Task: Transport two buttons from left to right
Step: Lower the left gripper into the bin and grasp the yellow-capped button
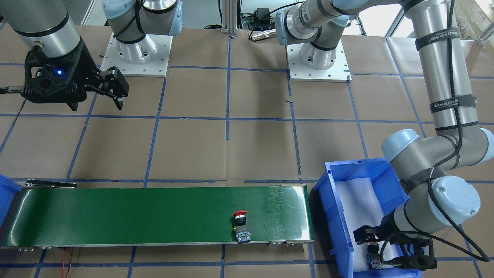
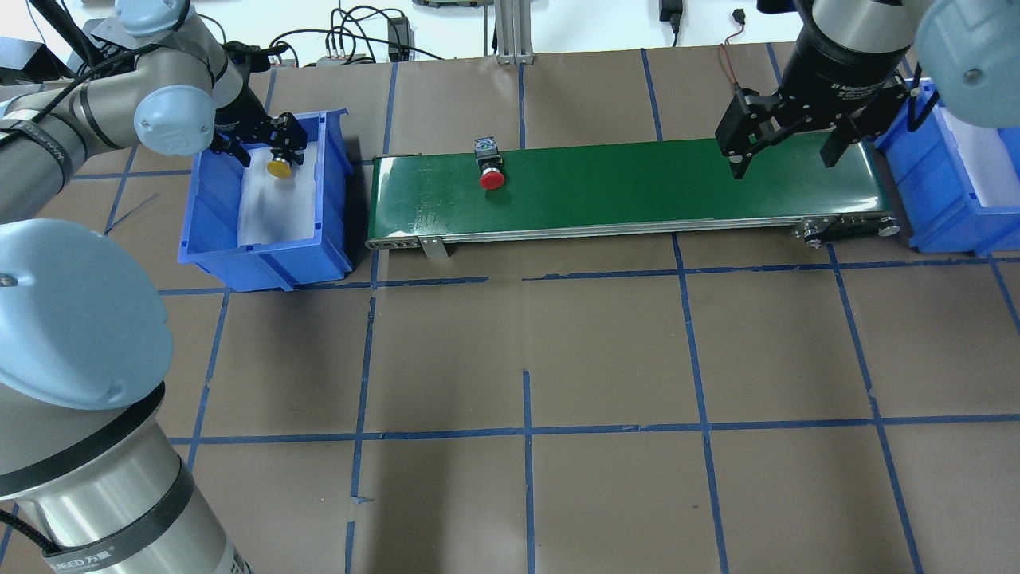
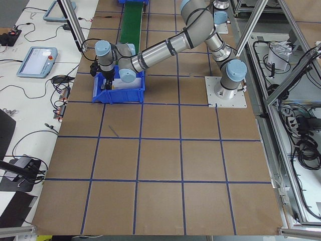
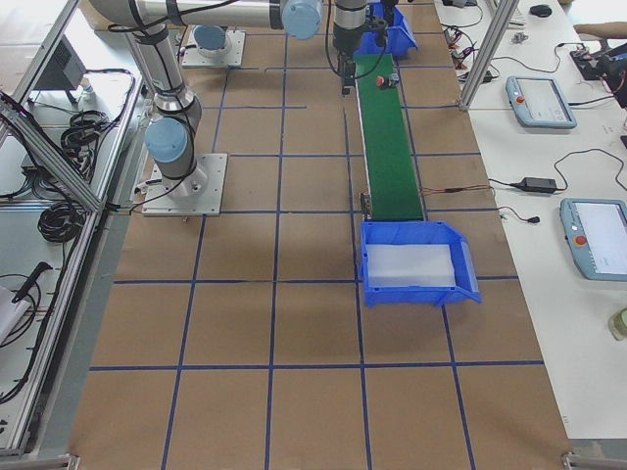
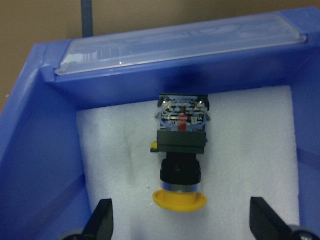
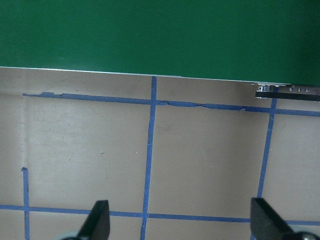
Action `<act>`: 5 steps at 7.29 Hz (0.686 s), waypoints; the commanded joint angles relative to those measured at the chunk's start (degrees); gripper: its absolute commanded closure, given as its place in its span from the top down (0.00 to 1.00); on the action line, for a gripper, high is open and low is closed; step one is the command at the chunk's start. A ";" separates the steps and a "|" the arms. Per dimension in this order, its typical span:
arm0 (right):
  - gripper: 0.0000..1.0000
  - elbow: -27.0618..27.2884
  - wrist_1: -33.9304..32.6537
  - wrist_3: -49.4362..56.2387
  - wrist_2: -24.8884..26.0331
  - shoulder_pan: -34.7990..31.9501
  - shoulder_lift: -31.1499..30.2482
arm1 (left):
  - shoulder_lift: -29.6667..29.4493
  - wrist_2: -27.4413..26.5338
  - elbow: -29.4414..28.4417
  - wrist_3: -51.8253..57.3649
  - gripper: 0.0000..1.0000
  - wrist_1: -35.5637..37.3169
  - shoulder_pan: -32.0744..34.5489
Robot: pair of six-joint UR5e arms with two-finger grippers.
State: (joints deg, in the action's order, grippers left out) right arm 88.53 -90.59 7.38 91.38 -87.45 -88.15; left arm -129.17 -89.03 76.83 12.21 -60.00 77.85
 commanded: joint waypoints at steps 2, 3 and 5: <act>1.00 0.15 0.06 0.00 0.03 0.00 -0.09 | -0.38 -0.09 -0.18 -0.26 0.96 1.20 0.02; 1.00 0.15 -0.02 0.00 0.03 0.00 -0.09 | -1.17 0.09 -0.36 -0.17 0.96 2.77 0.02; 1.00 0.33 -0.02 0.00 0.03 0.00 -0.09 | -1.96 0.09 -1.41 -0.08 0.96 3.14 0.02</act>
State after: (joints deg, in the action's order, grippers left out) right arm 88.76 -90.60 7.38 91.41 -87.45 -88.24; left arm -130.71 -88.97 76.06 12.09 -57.17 77.88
